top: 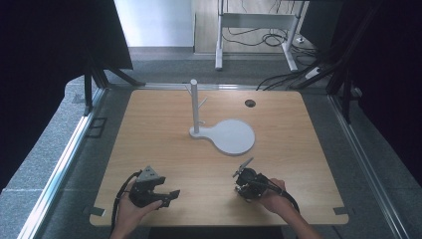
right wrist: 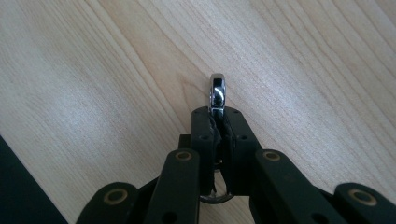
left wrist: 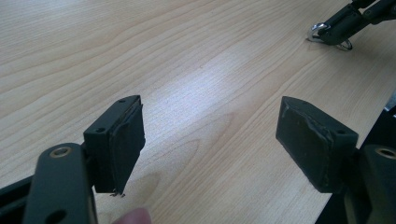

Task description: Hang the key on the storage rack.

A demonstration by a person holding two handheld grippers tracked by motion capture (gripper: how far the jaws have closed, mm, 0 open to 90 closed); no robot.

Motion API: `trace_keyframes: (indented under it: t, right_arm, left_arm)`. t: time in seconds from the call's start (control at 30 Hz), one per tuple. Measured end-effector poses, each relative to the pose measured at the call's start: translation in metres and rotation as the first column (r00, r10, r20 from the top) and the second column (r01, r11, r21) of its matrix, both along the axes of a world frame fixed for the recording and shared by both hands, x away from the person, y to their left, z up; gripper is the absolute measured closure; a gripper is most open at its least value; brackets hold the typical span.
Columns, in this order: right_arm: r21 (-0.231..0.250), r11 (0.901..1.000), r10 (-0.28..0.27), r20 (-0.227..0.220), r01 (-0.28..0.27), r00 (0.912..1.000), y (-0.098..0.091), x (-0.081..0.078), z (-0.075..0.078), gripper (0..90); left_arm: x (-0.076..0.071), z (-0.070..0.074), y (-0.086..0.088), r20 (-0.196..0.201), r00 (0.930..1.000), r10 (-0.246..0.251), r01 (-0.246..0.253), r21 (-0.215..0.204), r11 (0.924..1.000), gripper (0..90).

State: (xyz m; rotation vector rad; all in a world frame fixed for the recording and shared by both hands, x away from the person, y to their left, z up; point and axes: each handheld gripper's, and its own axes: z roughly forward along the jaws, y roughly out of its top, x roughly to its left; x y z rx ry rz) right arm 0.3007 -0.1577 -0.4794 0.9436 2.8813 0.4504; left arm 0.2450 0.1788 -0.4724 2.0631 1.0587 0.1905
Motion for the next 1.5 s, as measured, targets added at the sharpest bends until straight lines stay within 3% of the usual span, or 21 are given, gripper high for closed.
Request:
trace_keyframes:
  t: [0.3,1.17,1.5]
  right_arm:
    - [0.015,0.9999,-0.006,0.004,0.006,1.0,-0.003,0.002,0.002,84.0]
    - [0.081,0.9965,-0.032,0.099,0.024,0.9946,-0.006,0.007,0.036,84.1]
    - [0.084,0.9961,-0.035,0.109,0.026,0.9934,-0.001,0.014,0.045,84.1]
  left_arm:
    - [0.0,0.0,0.0,0.0,1.0,0.003,-0.003,0.002,1.0,24.2]
    - [0.0,0.0,0.0,-0.004,1.0,0.0,0.0,0.003,1.0,24.2]
    - [0.0,0.003,0.004,0.002,1.0,0.008,-0.008,-0.002,1.0,24.2]
